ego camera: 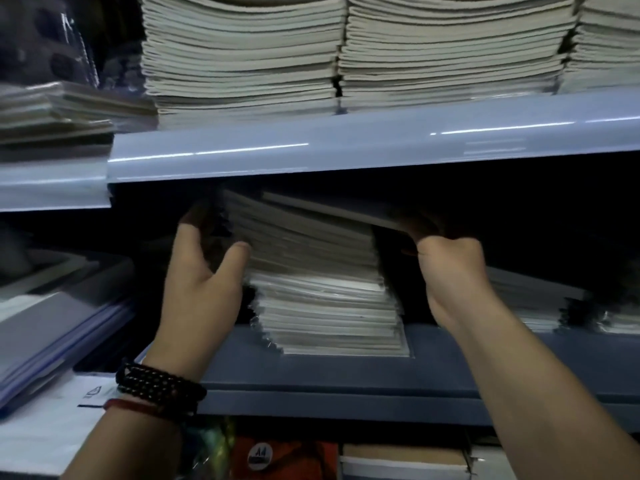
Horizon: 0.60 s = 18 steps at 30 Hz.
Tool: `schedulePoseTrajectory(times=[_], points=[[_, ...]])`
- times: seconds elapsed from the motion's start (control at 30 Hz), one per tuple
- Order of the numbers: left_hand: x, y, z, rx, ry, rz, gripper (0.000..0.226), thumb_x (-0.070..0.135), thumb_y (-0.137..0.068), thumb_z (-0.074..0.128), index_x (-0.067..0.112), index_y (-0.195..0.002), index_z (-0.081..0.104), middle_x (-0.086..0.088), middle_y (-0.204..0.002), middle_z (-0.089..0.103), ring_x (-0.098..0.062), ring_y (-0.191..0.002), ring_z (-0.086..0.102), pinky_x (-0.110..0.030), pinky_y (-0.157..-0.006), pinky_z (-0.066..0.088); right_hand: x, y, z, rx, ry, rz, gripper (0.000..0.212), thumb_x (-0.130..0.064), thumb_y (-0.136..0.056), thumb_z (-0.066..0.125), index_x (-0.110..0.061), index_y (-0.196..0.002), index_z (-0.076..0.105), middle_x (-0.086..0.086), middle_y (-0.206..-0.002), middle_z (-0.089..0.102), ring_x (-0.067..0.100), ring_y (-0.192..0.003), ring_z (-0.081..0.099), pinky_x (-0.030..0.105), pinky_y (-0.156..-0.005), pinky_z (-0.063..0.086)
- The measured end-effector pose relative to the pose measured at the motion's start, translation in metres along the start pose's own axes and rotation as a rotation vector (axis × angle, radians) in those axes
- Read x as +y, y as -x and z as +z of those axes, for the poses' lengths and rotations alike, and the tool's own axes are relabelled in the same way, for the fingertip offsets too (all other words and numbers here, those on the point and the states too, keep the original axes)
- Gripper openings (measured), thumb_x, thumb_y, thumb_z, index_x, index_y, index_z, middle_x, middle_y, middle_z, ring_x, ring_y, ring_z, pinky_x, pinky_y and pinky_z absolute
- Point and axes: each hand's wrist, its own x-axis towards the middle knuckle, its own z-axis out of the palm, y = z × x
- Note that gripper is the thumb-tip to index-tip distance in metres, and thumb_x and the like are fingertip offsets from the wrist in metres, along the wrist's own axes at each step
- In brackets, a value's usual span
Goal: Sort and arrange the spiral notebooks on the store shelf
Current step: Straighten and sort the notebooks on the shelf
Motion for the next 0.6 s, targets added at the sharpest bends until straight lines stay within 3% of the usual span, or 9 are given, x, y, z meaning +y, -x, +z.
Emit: schedulePoseTrajectory(times=[0.07, 0.17, 0.3, 0.33, 0.37, 0.47, 0.5, 0.53, 0.6], points=[[-0.004, -0.005, 0.003, -0.048, 0.047, -0.008, 0.052, 0.019, -0.09, 0.061, 0.025, -0.14, 0.05, 0.006, -0.123, 0.068, -0.01, -0.114, 0.064, -0.04, -0.104, 0.05, 0.003, 0.001, 0.007, -0.026, -0.02, -0.016, 0.023, -0.018, -0.088, 0.075, -0.012, -0.109, 0.071, 0.004, -0.098, 0.071, 0.029, -0.099, 0.068, 0.044, -0.093, 0.055], [-0.01, -0.009, 0.007, -0.032, 0.125, -0.014, 0.048, 0.005, -0.094, 0.061, 0.023, -0.138, 0.053, 0.02, -0.102, 0.071, 0.002, -0.091, 0.065, -0.016, -0.08, 0.052, 0.008, 0.001, 0.015, -0.054, -0.007, -0.065, 0.01, -0.027, -0.088, 0.075, -0.025, -0.091, 0.066, -0.006, -0.093, 0.067, 0.02, -0.093, 0.064, 0.031, -0.084, 0.049], [-0.012, -0.011, 0.008, -0.008, 0.176, -0.013, 0.048, 0.001, -0.093, 0.061, 0.022, -0.136, 0.055, 0.015, -0.111, 0.07, -0.002, -0.104, 0.065, -0.019, -0.087, 0.05, 0.011, 0.004, 0.027, -0.096, 0.004, -0.133, 0.019, -0.036, -0.085, 0.075, -0.034, -0.082, 0.057, -0.022, -0.082, 0.06, 0.003, -0.075, 0.055, 0.016, -0.071, 0.037], [-0.012, -0.011, 0.008, -0.008, 0.19, -0.017, 0.049, 0.0, -0.093, 0.061, 0.023, -0.136, 0.054, 0.014, -0.113, 0.07, 0.0, -0.105, 0.065, -0.018, -0.087, 0.051, 0.011, 0.005, 0.029, -0.105, 0.021, -0.135, 0.02, -0.037, -0.085, 0.075, -0.034, -0.079, 0.057, -0.025, -0.074, 0.06, 0.0, -0.068, 0.054, 0.014, -0.073, 0.049], [-0.013, -0.012, 0.008, -0.005, 0.204, -0.021, 0.05, 0.0, -0.093, 0.061, 0.023, -0.137, 0.054, 0.014, -0.113, 0.07, 0.004, -0.099, 0.066, -0.015, -0.082, 0.051, 0.01, 0.007, 0.031, -0.113, 0.044, -0.135, 0.021, -0.038, -0.086, 0.075, -0.034, -0.076, 0.057, -0.029, -0.068, 0.059, -0.003, -0.067, 0.054, 0.013, -0.087, 0.033], [-0.013, -0.014, 0.006, 0.009, 0.241, -0.036, 0.05, 0.0, -0.094, 0.061, 0.023, -0.138, 0.054, 0.013, -0.111, 0.07, 0.009, -0.085, 0.065, -0.01, -0.07, 0.05, 0.009, 0.012, 0.036, -0.104, 0.122, -0.161, 0.026, -0.036, -0.086, 0.075, -0.036, -0.068, 0.055, -0.036, -0.073, 0.055, -0.005, -0.087, 0.053, 0.037, -0.103, 0.043], [-0.013, -0.015, 0.004, 0.007, 0.248, -0.039, 0.049, 0.001, -0.094, 0.061, 0.024, -0.136, 0.055, 0.012, -0.111, 0.07, 0.006, -0.091, 0.066, -0.013, -0.074, 0.051, 0.009, 0.012, 0.038, -0.097, 0.137, -0.174, 0.027, -0.034, -0.087, 0.074, -0.036, -0.069, 0.055, -0.034, -0.074, 0.057, -0.006, -0.084, 0.056, 0.037, -0.1, 0.049], [-0.012, -0.016, 0.003, 0.008, 0.251, -0.042, 0.047, 0.003, -0.094, 0.061, 0.025, -0.135, 0.056, 0.012, -0.111, 0.07, 0.002, -0.097, 0.066, -0.016, -0.079, 0.051, 0.01, 0.011, 0.038, -0.106, 0.146, -0.19, 0.028, -0.031, -0.088, 0.074, -0.037, -0.07, 0.054, -0.032, -0.071, 0.06, -0.009, -0.077, 0.058, 0.024, -0.083, 0.052], [-0.011, -0.017, 0.001, 0.03, 0.263, -0.035, 0.047, 0.004, -0.093, 0.061, 0.026, -0.134, 0.055, 0.013, -0.112, 0.07, -0.002, -0.104, 0.065, -0.02, -0.086, 0.05, 0.015, 0.011, 0.04, -0.111, 0.18, -0.193, 0.028, -0.03, -0.088, 0.075, -0.036, -0.074, 0.051, -0.024, -0.072, 0.057, -0.006, -0.069, 0.053, 0.016, -0.076, 0.039]])
